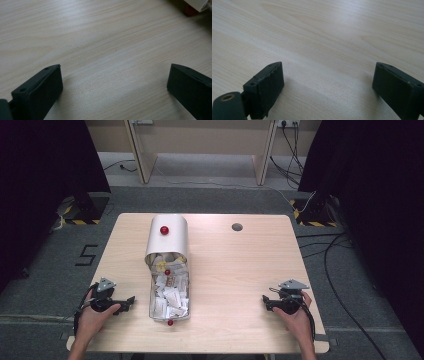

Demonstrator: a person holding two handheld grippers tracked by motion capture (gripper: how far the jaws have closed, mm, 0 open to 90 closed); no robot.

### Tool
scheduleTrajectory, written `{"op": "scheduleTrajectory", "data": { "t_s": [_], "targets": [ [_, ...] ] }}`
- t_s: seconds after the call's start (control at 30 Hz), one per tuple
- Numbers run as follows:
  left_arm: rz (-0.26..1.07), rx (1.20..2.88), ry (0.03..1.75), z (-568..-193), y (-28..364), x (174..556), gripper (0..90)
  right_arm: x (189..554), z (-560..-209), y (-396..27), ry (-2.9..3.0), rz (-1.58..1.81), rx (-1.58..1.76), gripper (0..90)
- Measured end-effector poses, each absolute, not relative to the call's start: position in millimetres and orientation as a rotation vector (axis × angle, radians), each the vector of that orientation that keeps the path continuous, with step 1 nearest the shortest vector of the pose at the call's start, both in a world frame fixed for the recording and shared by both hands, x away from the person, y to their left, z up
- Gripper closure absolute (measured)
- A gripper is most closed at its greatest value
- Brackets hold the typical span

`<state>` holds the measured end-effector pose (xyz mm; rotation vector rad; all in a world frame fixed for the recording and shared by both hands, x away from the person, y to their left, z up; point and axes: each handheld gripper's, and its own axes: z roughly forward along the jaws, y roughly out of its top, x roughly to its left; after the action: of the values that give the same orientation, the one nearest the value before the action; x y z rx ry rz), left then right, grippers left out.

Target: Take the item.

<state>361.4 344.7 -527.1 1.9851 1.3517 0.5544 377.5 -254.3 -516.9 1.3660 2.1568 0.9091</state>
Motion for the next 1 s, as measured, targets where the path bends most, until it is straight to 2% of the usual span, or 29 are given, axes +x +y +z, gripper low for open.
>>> {"op": "scheduleTrajectory", "data": {
  "t_s": [0.1, 0.13, 0.33, 0.67, 1.0],
  "targets": [
    [0.555, 1.985, 1.352, -527.1, 344.7, 361.4, 0.0, 377.2, -516.6, -254.1, 2.158, 0.911, 1.369, 11.8],
    [0.554, 1.985, 1.352, -527.1, 344.7, 361.4, 0.0, 376.7, -516.4, -254.6, 2.162, 0.922, 1.355, 15.2],
    [0.554, 1.985, 1.352, -527.0, 344.7, 361.5, 0.0, 375.7, -515.5, -257.5, 2.152, 0.969, 1.367, 19.8],
    [0.554, 1.985, 1.352, -527.1, 344.7, 361.5, 0.0, 373.3, -509.4, -254.5, 2.125, 1.022, 1.326, 20.5],
    [0.554, 1.983, 1.353, -527.1, 344.7, 361.9, 0.0, 366.7, -487.8, -232.1, 2.126, 1.129, 1.230, 22.0]
  ]
}}
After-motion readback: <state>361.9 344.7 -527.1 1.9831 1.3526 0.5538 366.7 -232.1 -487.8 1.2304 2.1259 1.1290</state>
